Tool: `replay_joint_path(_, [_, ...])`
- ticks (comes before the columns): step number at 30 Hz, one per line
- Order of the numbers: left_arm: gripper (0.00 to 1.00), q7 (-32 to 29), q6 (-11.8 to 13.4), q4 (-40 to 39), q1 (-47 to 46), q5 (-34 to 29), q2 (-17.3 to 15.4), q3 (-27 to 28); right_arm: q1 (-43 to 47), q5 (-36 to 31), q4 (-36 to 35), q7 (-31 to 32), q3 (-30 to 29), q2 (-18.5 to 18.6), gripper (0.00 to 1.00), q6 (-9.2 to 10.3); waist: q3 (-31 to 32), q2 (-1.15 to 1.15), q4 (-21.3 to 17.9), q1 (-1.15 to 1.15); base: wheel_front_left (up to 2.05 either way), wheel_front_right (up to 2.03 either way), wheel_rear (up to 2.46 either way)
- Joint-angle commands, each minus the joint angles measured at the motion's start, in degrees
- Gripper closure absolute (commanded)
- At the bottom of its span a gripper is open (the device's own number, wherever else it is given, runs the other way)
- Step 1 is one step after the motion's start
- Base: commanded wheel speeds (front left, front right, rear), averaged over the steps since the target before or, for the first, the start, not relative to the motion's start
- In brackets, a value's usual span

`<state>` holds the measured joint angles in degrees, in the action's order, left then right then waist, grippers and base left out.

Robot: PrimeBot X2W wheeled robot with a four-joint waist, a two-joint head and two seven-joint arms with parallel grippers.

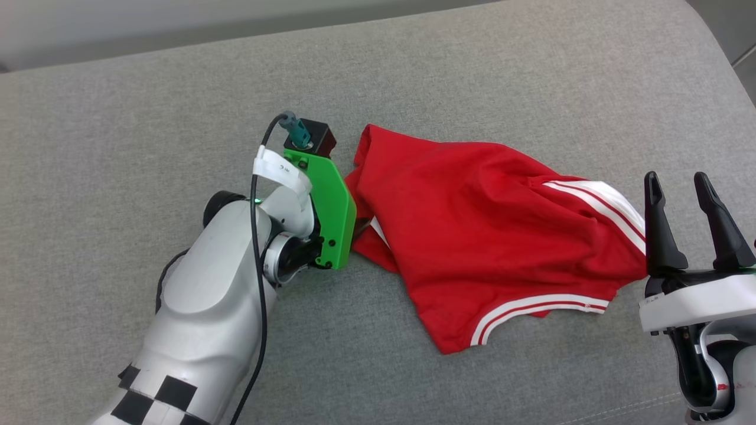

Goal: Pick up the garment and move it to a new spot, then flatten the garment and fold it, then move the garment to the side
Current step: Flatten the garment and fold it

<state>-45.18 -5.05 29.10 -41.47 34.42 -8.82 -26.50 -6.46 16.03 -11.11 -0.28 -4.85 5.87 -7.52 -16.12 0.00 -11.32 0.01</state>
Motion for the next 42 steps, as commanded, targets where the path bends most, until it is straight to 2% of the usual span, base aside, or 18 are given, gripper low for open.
replay_joint_path(1, [0.00,0.8,0.2,0.9,-1.2,-1.1,-0.8,-0.4,-1.1,-0.3,0.3,-0.4,0.3,-0.2,0.00,0.03,-0.8,0.00,-0.7,-0.01,0.00,0.00,0.00])
replay_joint_path(8, [0.00,3.0,-0.4,4.8,-1.0,-3.5,-1.9,-2.9,-1.4,-0.4,0.3,-0.5,0.3,-0.2,0.00,0.03,-1.2,0.00,-0.1,-0.01,0.00,0.00,0.00])
replay_joint_path(9, [0.62,3.3,-0.6,5.3,-0.7,-3.5,-1.8,-3.3,-1.4,-0.5,0.3,-0.5,0.2,-0.1,0.00,0.03,-1.1,0.00,0.2,-0.01,0.00,0.00,0.00])
replay_joint_path(10, [1.00,3.7,-0.9,5.5,-0.4,-3.4,-1.5,-3.8,-1.4,-0.5,0.2,-0.4,0.1,-0.1,0.00,0.03,-1.0,0.00,0.4,-0.01,0.00,0.00,0.00])
replay_joint_path(13, [1.00,6.1,-1.7,6.8,0.8,-2.0,-0.3,-5.0,-1.3,-0.8,-0.1,0.1,-0.2,0.2,0.00,0.03,-0.1,0.00,2.1,-0.01,0.00,0.00,0.00])
replay_joint_path(18, [1.00,11.8,-1.9,6.7,-0.1,-0.2,0.0,-2.6,-1.1,-1.0,-0.1,0.6,-0.6,0.6,0.00,0.03,2.0,0.00,3.6,-0.01,0.00,0.00,0.00])
replay_joint_path(25, [1.00,18.9,-1.5,4.5,-1.9,2.0,-3.1,2.7,0.4,-1.1,0.1,1.1,-1.4,0.5,0.00,0.03,6.4,0.00,5.5,-0.01,0.00,0.00,0.00])
replay_joint_path(32, [1.00,25.1,0.2,-2.6,-5.3,2.9,-7.9,8.9,2.0,-1.0,0.1,1.4,-1.7,0.2,0.00,0.03,9.6,0.00,6.6,-0.01,0.00,0.00,0.00])
replay_joint_path(35, [1.00,28.1,0.5,-6.9,-8.1,2.2,-9.1,10.5,2.2,-0.9,0.2,1.5,-1.7,0.1,0.00,0.03,10.3,0.00,6.7,-0.01,0.00,0.00,0.00])
replay_joint_path(39, [1.00,31.1,0.0,-13.0,-12.2,1.5,-8.6,10.5,2.3,-0.8,0.5,1.3,-1.3,-0.1,0.00,0.03,11.0,0.00,6.6,-0.01,0.00,0.00,0.00])
replay_joint_path(42, [1.00,30.2,-0.7,-16.7,-13.0,1.5,-6.4,7.4,2.5,-0.8,0.9,1.1,-1.3,-0.4,0.00,0.03,11.4,0.00,6.2,-0.01,0.00,0.00,0.00])
